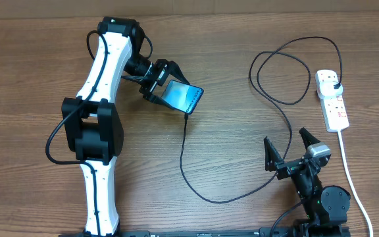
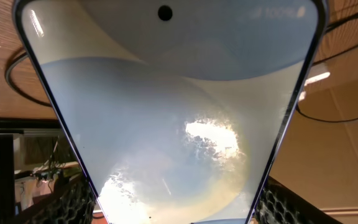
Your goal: Plug charger to phone and switch on socket
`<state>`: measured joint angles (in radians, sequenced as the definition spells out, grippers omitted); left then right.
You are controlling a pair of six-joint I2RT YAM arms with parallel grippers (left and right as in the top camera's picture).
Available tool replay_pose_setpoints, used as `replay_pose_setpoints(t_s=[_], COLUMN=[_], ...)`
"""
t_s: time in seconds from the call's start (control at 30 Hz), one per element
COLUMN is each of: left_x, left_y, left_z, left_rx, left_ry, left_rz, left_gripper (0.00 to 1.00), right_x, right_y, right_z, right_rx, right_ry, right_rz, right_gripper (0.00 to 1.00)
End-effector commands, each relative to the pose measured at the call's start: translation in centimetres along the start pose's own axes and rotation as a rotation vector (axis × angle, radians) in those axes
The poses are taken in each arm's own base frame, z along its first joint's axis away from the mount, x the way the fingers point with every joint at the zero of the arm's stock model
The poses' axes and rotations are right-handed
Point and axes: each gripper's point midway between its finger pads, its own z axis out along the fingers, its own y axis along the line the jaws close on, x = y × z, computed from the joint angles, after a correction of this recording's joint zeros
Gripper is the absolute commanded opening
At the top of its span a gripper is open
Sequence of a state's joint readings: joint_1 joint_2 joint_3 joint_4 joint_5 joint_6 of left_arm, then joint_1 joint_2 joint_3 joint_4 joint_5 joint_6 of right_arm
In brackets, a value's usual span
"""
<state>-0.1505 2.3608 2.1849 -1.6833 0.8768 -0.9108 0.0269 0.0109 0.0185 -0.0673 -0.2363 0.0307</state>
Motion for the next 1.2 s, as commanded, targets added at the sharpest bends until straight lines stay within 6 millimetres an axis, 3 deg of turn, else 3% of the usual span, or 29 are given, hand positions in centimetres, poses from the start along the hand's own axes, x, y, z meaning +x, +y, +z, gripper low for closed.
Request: replay_pose_setpoints(t_s=[0.0,0.47,0.77,1.03,1.17], left_x=[0.6,1.1,2.8,4.3,4.3], left_y=[-0.5,-0.7,-1.9,-3.1,-3.1], left_z=[-0.1,0.2,0.1,-0.3,-0.3], left_rx=[0.01,0.011,0.085,0.156,0.156], left_ry=[0.002,0.016,0.112,0.2,0.2], left_rz=[0.009,0.024,0.062,0.076,0.075], left_gripper=[0.56,0.58,0.59,0.58,0.58], right_x=[0.2,0.2,0.3,2.4,2.1], right_y=[-0.1,0.0,0.0,1.2,1.4], right_z=[0.0,0.0,0.0,0.2,0.3], right_rx=[0.006,-0.001,-0.001,-0.042,-0.035], right_ry=[-0.004,-0.004,0.001,0.153,0.208], right_rz=[0.006,0.015,0.335,0.432,0.448], right_gripper=[1.0,1.0,1.0,1.0,1.0])
